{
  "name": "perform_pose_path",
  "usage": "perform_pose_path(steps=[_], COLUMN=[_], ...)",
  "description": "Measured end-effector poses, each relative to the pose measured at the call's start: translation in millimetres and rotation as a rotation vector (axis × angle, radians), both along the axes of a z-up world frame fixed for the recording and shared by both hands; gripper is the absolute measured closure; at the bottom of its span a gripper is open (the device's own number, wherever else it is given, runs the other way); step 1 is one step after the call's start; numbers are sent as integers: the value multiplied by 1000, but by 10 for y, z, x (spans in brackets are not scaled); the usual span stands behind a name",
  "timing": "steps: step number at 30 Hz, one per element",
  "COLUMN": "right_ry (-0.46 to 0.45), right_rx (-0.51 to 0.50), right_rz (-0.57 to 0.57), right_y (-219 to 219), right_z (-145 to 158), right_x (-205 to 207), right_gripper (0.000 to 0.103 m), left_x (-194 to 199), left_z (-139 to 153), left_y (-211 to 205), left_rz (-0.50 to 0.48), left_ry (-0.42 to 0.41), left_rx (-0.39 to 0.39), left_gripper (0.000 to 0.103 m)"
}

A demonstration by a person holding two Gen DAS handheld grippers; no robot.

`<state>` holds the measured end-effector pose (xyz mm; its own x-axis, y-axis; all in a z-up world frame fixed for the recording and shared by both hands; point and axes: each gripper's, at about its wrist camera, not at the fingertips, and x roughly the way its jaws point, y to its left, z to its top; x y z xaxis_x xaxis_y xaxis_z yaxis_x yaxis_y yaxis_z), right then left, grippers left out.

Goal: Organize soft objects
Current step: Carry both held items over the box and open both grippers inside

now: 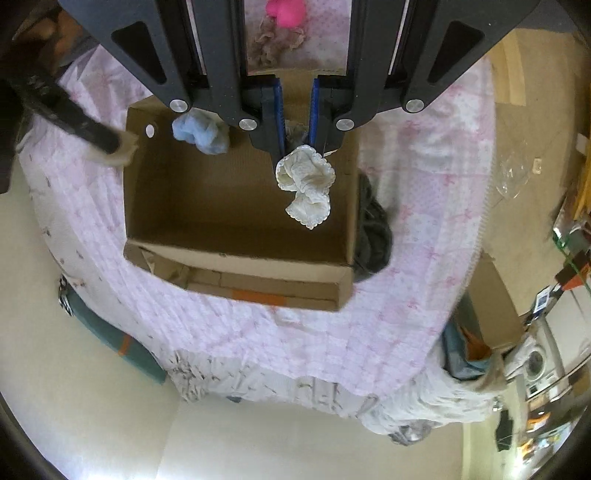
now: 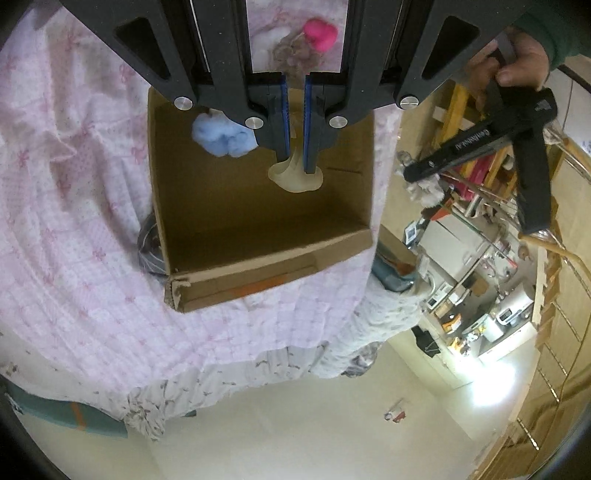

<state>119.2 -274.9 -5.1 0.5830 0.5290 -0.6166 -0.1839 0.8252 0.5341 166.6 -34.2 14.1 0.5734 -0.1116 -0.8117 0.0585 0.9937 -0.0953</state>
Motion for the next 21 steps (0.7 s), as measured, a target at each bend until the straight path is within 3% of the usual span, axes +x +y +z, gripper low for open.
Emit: perform_pose_path(steps=[3,6,15,21], right_ry=[66,157,193,211], right_rx=[0,15,43,11], right_rz=[-20,-53,-50,-9], right_y=[-10,-50,-71,78], right_z=[-298,-552,-688,-738], right_x=[56,101,181,261], right_gripper=[95,95,95,95], left_x=[21,50,109,125], left_z=[-168,-362,-561,-671], left_y=[-64,-43,-87,-158], left_rz=[-30,-27,-23,-46], left_ry=[-23,12,60,100], left_rx=[24,3,6,2], left_gripper=[93,93,93,93])
